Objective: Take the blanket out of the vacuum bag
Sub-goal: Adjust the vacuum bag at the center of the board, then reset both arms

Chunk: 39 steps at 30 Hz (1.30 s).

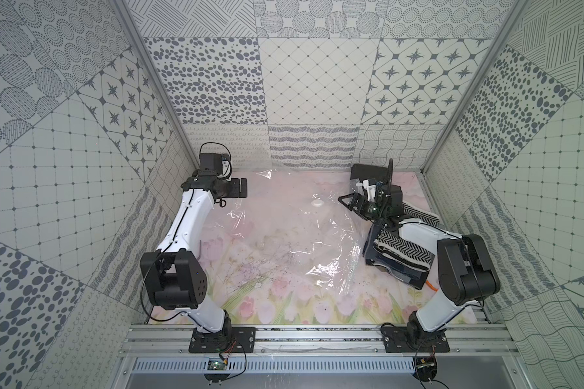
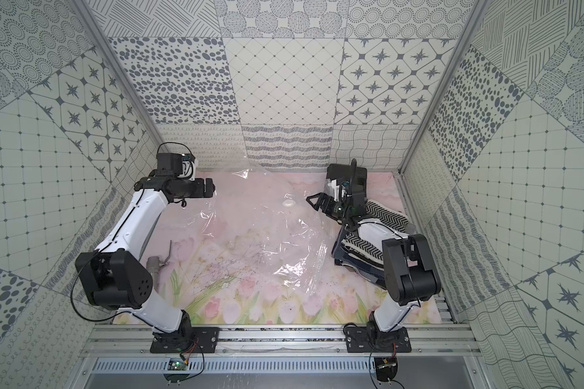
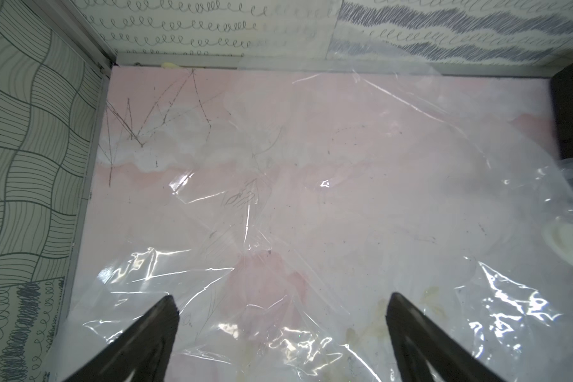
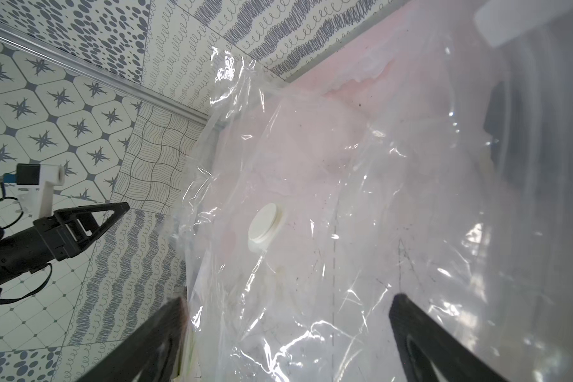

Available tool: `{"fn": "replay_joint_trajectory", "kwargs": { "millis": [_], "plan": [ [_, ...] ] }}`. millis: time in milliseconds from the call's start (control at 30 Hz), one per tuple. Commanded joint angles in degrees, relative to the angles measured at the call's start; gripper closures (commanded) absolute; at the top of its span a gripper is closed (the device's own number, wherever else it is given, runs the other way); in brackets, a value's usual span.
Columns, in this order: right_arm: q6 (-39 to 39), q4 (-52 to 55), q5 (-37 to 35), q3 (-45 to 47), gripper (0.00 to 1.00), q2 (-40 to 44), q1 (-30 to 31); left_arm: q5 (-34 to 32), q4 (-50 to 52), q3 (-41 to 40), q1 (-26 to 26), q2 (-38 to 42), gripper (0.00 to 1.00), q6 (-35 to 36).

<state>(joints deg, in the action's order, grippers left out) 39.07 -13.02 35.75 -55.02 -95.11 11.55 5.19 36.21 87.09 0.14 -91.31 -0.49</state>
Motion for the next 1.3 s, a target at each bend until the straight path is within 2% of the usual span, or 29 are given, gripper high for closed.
{"fn": "replay_joint_trajectory", "kwargs": {
  "millis": [0, 100, 200, 300, 433, 567, 667, 767, 867, 933, 1033, 1067, 1133, 1200, 1267],
  "plan": [
    [-2.8, 1.6, -0.2, 0.3, 0.01, 4.0, 0.1, 2.1, -9.7, -9.0, 0.0, 7.2, 0.00, -8.2],
    [-4.3, 5.2, -0.5, 0.3, 0.01, 8.9, -0.4, 1.8, -23.3, -22.8, 0.0, 12.0, 0.00, -12.2],
    [-6.9, 9.6, -2.3, -0.5, 0.01, 14.5, -1.5, -1.1, -32.2, -32.4, 0.0, 16.0, 0.00, -13.6],
    [-9.3, 12.6, -3.4, -1.5, 0.01, 18.8, -3.3, -4.7, -36.6, -37.9, 0.0, 18.2, 0.01, -11.9],
    [-14.9, 18.8, -4.3, -3.8, 0.01, 20.5, -6.0, -8.4, -44.9, -43.9, 0.0, 17.8, 0.00, -10.8],
    [-25.2, 23.0, -13.0, -1.4, 0.01, 24.6, -6.7, -8.7, -53.2, -51.0, -0.1, 17.5, 0.01, -11.8],
    [-29.6, 23.4, -19.0, 2.3, 0.01, 29.0, -6.8, -12.6, -61.9, -58.5, -0.2, 19.0, 0.01, -11.8],
    [-30.7, 19.3, -24.8, 7.7, 0.01, 34.4, -7.0, -14.5, -73.1, -64.9, -0.1, 18.5, 0.00, -9.5],
    [-34.3, 10.5, -30.5, 16.6, 0.01, 39.7, -7.1, -14.3, -79.8, -67.2, -0.1, 14.0, 0.00, -7.7],
    [-36.5, 5.2, -35.7, 22.7, 0.01, 42.7, -7.1, -12.3, -89.3, -69.5, -0.1, 9.1, 0.01, -7.2],
    [-39.4, -1.4, -39.8, 30.0, 0.01, 44.5, -7.3, -8.5, -100.5, -70.6, -0.1, 0.4, 0.01, -5.0],
    [-39.3, -2.5, -40.6, 31.3, 0.01, 44.5, -7.5, -7.7, -101.8, -70.8, -0.1, -0.6, 0.00, -4.3],
    [-38.1, -7.3, -40.1, 34.4, 0.01, 44.2, -8.2, -7.2, -92.8, -68.6, -0.1, 2.3, 0.00, -5.7],
    [-37.4, -15.4, -39.6, 38.5, 0.01, 43.4, -8.6, -4.0, -95.8, -68.1, -0.1, 0.0, 0.00, -3.1],
    [-36.8, -21.8, -39.1, 41.5, 0.01, 41.0, -9.1, -2.2, -90.5, -66.9, -0.1, 1.7, 0.00, -3.1]
  ]
}}
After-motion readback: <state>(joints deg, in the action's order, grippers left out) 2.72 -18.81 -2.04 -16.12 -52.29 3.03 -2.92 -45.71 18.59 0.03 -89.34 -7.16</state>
